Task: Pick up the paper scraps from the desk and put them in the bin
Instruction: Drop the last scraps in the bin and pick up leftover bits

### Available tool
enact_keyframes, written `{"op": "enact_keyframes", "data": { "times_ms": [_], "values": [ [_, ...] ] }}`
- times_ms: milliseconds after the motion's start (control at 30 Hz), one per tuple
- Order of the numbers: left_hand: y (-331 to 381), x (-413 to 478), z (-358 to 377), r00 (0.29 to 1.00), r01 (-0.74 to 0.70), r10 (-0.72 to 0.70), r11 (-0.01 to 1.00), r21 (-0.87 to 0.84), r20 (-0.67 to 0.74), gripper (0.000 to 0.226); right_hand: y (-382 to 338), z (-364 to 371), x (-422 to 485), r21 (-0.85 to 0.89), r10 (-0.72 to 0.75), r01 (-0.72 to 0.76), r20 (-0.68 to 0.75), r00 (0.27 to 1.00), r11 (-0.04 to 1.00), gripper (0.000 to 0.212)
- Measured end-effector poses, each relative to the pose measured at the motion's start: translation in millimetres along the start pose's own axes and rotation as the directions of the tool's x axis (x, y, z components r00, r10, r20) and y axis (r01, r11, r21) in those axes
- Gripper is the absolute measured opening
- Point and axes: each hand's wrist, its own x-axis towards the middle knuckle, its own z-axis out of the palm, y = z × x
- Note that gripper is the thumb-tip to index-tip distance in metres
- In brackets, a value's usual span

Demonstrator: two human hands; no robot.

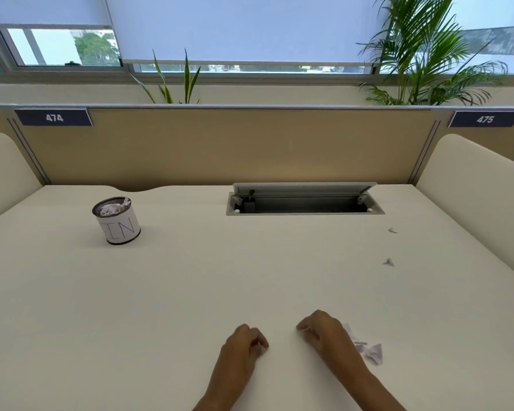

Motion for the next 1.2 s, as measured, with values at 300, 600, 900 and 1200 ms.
{"op": "enact_keyframes", "data": {
  "times_ms": [300, 600, 900, 1200],
  "values": [
    [67, 18, 44, 0.879, 0.467, -0.203, 0.187, -0.864, 0.431, 0.053, -17, -33, -12, 0.248, -0.058, 0.062, -0.022, 0.998, 0.967, 0.027],
    [79, 36, 65, 0.962, 0.244, -0.268, 0.774, -0.585, 0.046, 0.014, 57, -63, -41, -0.015, 0.162, -0.162, -0.029, 0.986, 0.987, 0.053],
    [85, 46, 94, 0.969, -0.215, 0.163, 0.928, 0.306, 0.187, 0.037, 63, -32, -48, -0.015, 0.106, -0.107, -0.066, 0.992, 0.994, 0.025],
    [78, 45, 92, 0.997, -0.075, 0.075, 0.996, 0.042, -0.018, 0.034, 73, -56, -41, 0.299, 0.208, -0.154, -0.159, 0.965, 0.942, 0.009]
  ]
}}
